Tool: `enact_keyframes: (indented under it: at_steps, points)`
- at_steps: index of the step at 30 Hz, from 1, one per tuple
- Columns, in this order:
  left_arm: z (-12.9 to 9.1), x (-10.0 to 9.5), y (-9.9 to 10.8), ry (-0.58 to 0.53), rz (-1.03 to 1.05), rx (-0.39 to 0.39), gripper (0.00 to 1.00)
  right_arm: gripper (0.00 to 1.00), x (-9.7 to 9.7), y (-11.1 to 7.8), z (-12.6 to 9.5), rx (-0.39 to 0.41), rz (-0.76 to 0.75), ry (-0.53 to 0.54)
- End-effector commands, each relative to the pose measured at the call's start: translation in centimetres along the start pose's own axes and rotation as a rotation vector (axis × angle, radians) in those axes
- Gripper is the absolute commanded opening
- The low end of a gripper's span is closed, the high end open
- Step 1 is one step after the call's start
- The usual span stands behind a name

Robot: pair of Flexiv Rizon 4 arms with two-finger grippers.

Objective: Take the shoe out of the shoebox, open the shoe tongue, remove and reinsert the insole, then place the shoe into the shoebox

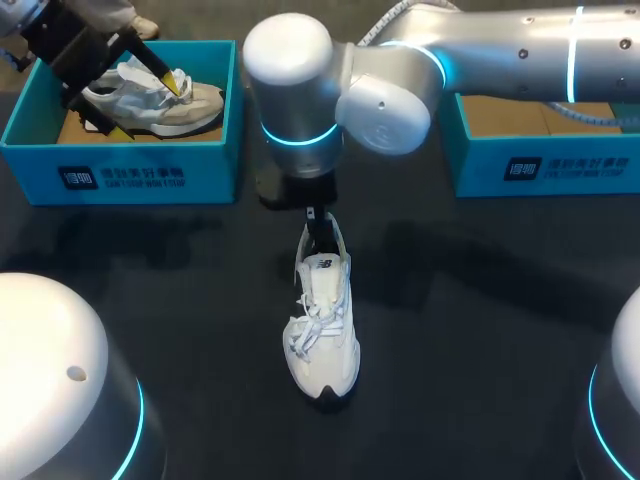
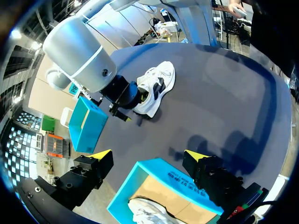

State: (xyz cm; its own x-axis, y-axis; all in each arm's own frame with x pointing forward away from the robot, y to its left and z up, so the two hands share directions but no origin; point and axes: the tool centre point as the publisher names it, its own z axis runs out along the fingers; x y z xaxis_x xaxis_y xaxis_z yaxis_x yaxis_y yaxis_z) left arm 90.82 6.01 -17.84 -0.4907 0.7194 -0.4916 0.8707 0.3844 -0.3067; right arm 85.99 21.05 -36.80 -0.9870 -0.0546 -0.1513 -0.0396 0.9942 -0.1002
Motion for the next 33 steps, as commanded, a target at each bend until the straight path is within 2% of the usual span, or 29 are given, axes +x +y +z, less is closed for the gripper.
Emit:
enact_keyframes:
  at_steps: [1, 6, 7, 8, 9, 10, 17, 21, 24, 26, 30, 33]
  points:
    - [-0.1, 0.0, 0.0, 0.004, 0.000, -0.001, 1.00, 1.00, -0.3, 0.4, 1.0, 0.000, -0.003, 0.011]
    - [-0.1, 0.0, 0.0, 0.004, 0.000, -0.001, 1.00, 1.00, -0.1, 0.6, 1.4, -0.001, -0.002, 0.027]
    - [-0.1, 0.0, 0.0, 0.004, 0.000, -0.001, 1.00, 0.93, 0.0, 0.6, 1.4, -0.001, -0.004, 0.030]
    - [-0.1, 0.0, 0.0, 0.004, 0.000, -0.001, 1.00, 0.73, 0.1, 0.5, 1.5, 0.001, -0.004, 0.036]
    - [-0.1, 0.0, 0.0, 0.004, 0.000, -0.001, 1.00, 0.64, 0.2, 0.6, 1.6, 0.001, -0.005, 0.038]
    - [-0.1, 0.0, 0.0, 0.004, 0.000, -0.001, 1.00, 0.58, 0.2, 0.6, 1.6, 0.001, -0.004, 0.042]
    - [-0.1, 0.0, 0.0, 0.004, 0.000, -0.001, 1.00, 0.37, 0.7, 0.4, 2.0, 0.001, 0.006, 0.059]
    - [-0.1, 0.0, 0.0, 0.004, 0.000, -0.001, 1.00, 0.29, 0.8, 0.4, 2.2, 0.004, 0.014, 0.065]
    - [-0.1, 0.0, 0.0, 0.004, 0.000, -0.001, 1.00, 0.16, 1.0, 0.5, 2.4, 0.004, 0.025, 0.069]
    - [-0.1, 0.0, 0.0, 0.004, 0.000, -0.001, 1.00, 0.00, 1.2, 0.5, 2.5, 0.008, 0.035, 0.071]
    - [-0.1, 0.0, 0.0, 0.004, 0.000, -0.001, 1.00, 0.00, 1.2, 0.6, 2.4, 0.019, 0.071, 0.064]
    - [-0.1, 0.0, 0.0, 0.004, 0.000, -0.001, 1.00, 0.00, 1.4, 0.5, 1.2, 0.017, 0.085, 0.062]
